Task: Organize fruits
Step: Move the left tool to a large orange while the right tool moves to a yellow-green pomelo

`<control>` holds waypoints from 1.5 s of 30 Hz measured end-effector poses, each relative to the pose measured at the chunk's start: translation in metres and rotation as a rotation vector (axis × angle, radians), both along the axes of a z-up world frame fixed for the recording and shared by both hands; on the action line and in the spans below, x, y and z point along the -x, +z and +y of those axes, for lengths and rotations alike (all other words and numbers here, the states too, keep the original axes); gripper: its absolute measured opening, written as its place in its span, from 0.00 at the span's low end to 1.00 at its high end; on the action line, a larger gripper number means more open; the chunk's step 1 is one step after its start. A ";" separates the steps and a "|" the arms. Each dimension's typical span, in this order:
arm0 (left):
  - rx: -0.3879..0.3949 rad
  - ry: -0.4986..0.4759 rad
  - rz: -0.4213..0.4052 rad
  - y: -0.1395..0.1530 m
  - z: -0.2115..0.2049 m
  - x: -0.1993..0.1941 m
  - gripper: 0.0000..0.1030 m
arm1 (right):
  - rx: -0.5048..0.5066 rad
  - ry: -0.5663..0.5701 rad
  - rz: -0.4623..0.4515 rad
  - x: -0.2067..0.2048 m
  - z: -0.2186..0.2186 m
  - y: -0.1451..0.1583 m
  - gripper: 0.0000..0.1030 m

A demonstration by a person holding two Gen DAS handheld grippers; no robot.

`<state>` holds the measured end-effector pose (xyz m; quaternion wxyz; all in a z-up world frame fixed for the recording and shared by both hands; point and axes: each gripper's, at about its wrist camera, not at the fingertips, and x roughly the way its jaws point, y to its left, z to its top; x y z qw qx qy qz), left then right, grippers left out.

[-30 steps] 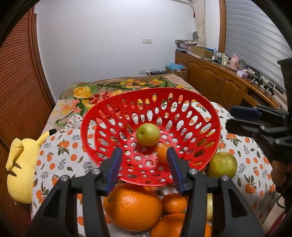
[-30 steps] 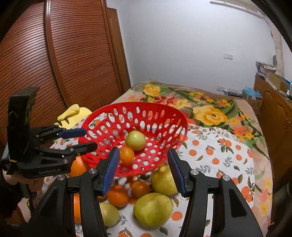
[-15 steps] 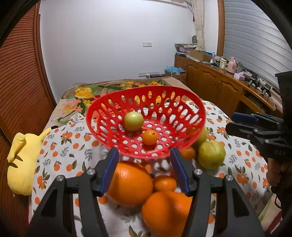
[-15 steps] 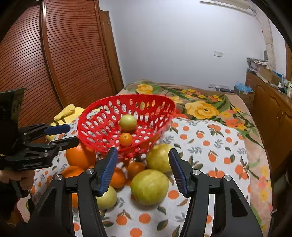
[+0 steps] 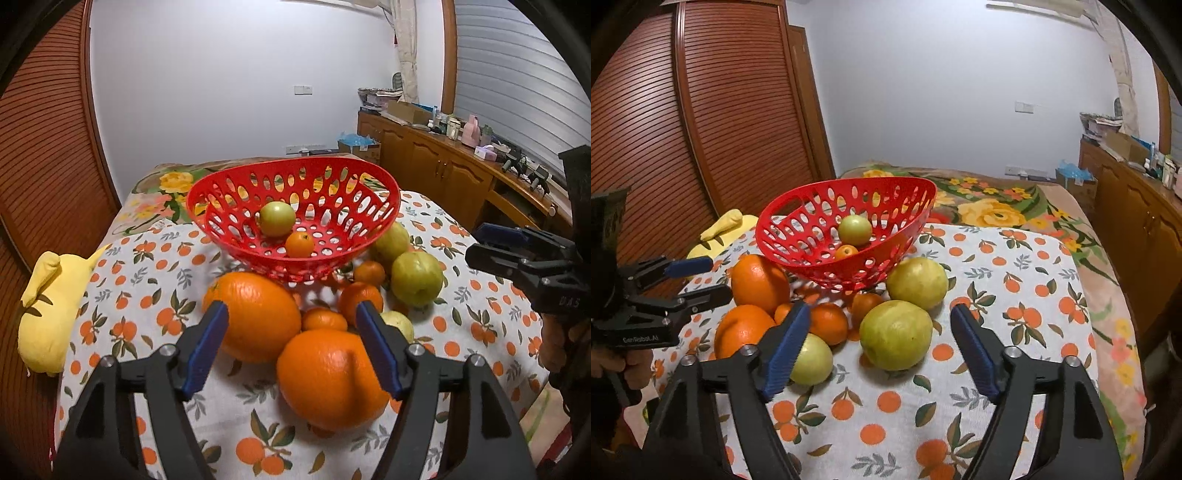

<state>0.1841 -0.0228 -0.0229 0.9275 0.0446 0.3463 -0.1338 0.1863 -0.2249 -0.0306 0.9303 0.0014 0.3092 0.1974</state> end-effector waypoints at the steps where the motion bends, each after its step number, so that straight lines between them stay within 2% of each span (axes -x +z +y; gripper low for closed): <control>1: 0.003 -0.001 0.002 -0.002 0.000 0.002 0.69 | 0.001 -0.002 0.001 0.000 0.000 -0.001 0.81; 11: 0.017 0.002 0.021 -0.022 -0.003 0.012 0.70 | 0.020 0.005 0.036 -0.011 0.003 -0.018 0.81; 33: 0.035 -0.007 0.038 -0.025 -0.005 0.021 0.70 | 0.060 0.037 0.209 -0.063 0.020 -0.065 0.77; 34: 0.038 -0.005 0.037 -0.025 -0.005 0.021 0.72 | 0.061 0.036 0.217 -0.065 0.020 -0.067 0.74; 35: 0.043 0.000 0.036 -0.026 -0.005 0.021 0.73 | 0.064 0.028 0.223 -0.068 0.021 -0.069 0.68; 36: 0.046 0.004 0.037 -0.027 -0.005 0.021 0.76 | 0.072 0.020 0.222 -0.069 0.021 -0.070 0.67; 45: 0.043 0.001 0.047 -0.032 -0.011 0.022 0.83 | 0.076 0.020 0.213 -0.055 0.014 -0.068 0.66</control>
